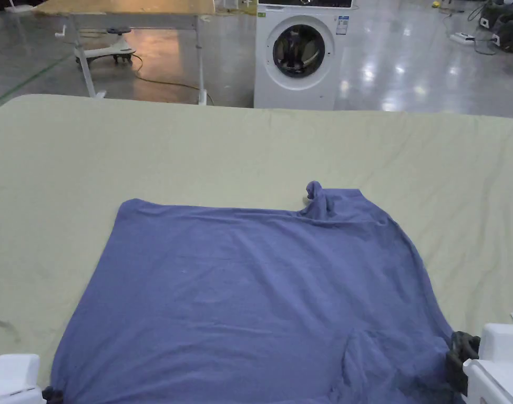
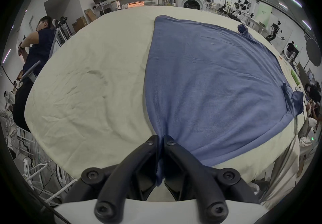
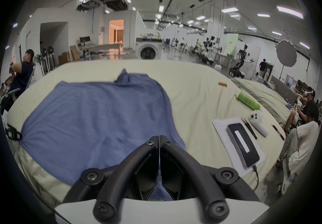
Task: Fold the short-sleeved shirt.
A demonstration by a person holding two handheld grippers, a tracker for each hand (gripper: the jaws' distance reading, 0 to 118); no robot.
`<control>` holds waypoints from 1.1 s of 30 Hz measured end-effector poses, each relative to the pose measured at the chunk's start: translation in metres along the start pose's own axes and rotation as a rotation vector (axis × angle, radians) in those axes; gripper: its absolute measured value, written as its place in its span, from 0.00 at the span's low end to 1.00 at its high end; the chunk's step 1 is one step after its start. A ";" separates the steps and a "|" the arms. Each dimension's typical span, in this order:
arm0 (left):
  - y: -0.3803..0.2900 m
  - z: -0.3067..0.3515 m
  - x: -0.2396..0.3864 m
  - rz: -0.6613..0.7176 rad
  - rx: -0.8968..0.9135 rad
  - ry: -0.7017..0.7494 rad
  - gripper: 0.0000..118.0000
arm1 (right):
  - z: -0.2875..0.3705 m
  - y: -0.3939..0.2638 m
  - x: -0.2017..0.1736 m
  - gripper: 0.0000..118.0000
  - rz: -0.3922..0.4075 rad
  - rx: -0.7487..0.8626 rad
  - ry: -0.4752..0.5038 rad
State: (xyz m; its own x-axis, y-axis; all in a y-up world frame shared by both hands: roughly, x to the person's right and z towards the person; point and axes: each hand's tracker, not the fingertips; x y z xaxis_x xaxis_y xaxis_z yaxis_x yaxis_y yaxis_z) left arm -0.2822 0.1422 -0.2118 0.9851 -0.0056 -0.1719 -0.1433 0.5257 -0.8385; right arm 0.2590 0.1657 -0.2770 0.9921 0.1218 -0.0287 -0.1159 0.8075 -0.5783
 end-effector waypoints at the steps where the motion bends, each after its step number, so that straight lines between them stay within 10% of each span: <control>1: 0.001 0.001 -0.003 0.003 0.003 -0.007 0.02 | -0.002 -0.003 0.008 0.03 0.000 -0.041 0.000; 6: 0.002 0.008 -0.008 0.036 0.030 -0.028 0.02 | -0.022 -0.029 0.027 0.47 -0.012 -0.248 0.109; 10: 0.002 0.009 -0.009 0.050 0.042 -0.030 0.02 | -0.043 -0.054 0.023 0.43 -0.033 -0.306 0.164; 14: 0.001 0.010 -0.011 0.058 0.046 -0.034 0.02 | -0.041 -0.056 0.016 0.08 -0.020 -0.275 0.160; 33: 0.123 0.003 -0.027 0.097 0.255 -0.094 0.02 | -0.065 0.073 0.021 0.06 -0.052 -0.127 0.191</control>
State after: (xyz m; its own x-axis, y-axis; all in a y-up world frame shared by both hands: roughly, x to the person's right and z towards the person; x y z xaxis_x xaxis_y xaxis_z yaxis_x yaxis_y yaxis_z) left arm -0.3258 0.2095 -0.3094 0.9743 0.1276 -0.1858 -0.2201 0.7170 -0.6614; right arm 0.2746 0.1901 -0.3726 0.9890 -0.0390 -0.1428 -0.0695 0.7294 -0.6805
